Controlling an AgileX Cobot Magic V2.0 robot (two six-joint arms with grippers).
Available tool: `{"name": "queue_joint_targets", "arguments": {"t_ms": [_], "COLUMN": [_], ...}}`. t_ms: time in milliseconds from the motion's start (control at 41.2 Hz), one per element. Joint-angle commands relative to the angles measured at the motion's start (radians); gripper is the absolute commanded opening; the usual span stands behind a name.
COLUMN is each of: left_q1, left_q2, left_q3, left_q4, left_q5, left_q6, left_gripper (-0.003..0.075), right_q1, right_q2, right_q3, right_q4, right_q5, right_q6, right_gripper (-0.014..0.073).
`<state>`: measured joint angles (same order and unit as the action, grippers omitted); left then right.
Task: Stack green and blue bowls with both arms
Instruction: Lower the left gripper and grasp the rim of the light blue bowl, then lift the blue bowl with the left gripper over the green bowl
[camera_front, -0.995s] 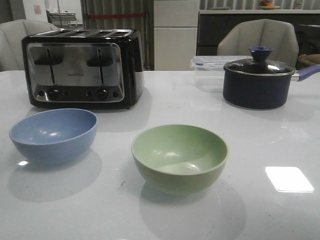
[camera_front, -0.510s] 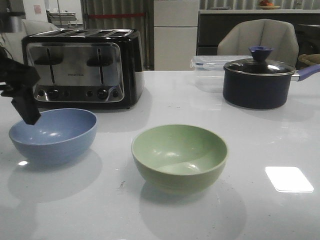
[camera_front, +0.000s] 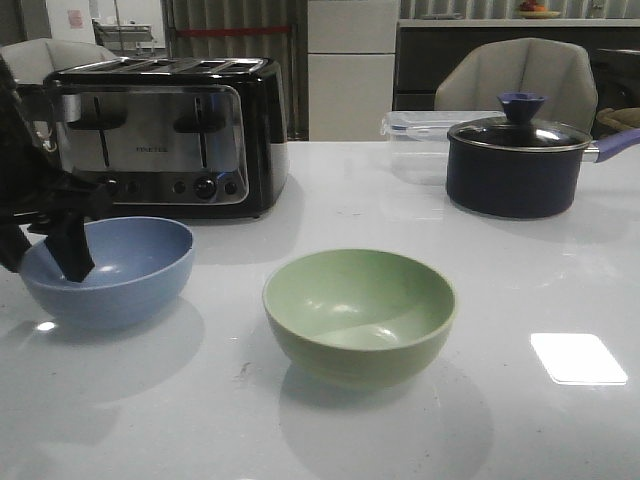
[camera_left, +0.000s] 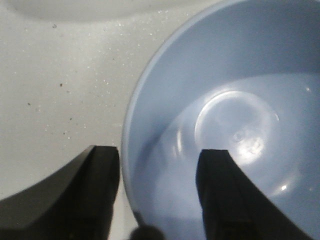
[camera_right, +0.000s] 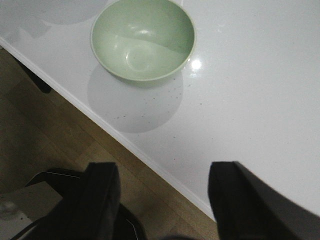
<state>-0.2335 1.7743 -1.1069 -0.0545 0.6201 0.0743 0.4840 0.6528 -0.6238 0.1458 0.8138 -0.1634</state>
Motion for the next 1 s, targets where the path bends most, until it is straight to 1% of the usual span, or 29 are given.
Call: {"name": "queue_joint_targets", "arguments": {"t_ms": [0, 170, 243, 364, 486, 583, 801, 971], "left_q1": [0.001, 0.001, 0.001, 0.001, -0.011, -0.039, -0.166, -0.281], "left_q2": [-0.041, -0.041, -0.041, -0.052, -0.084, -0.112, -0.134, -0.134], "left_q3": [-0.029, -0.029, -0.035, -0.082, -0.154, -0.218, -0.328, -0.345], "left_q4": [0.001, 0.001, 0.009, 0.011, -0.022, -0.066, -0.133, -0.143], "left_q5": [-0.046, -0.048, -0.043, 0.034, 0.115, 0.17, 0.257, 0.254], "left_q6": [-0.011, -0.011, -0.011, -0.011, -0.008, 0.021, 0.026, 0.026], "left_gripper": [0.0255, 0.0093, 0.0096, 0.0096, 0.0093, 0.0093, 0.0093, 0.0093], "right_q1": [0.0, 0.0, 0.0, 0.0, 0.0, 0.0, 0.0, 0.0], "right_q2": [-0.001, -0.001, -0.001, -0.001, -0.001, -0.001, -0.001, -0.001], "right_q3": [-0.024, -0.024, -0.024, -0.024, -0.024, -0.024, -0.024, -0.024], "right_q4": [-0.001, -0.001, -0.001, -0.001, -0.001, -0.001, -0.001, -0.001], "right_q5": [-0.061, -0.061, -0.061, -0.061, -0.061, -0.061, -0.061, -0.061], "right_q6": [0.002, 0.002, 0.002, 0.002, 0.002, 0.002, 0.002, 0.002], "right_gripper": [0.0499, 0.0499, 0.0499, 0.0499, 0.0499, 0.0499, 0.0499, 0.0499]}}
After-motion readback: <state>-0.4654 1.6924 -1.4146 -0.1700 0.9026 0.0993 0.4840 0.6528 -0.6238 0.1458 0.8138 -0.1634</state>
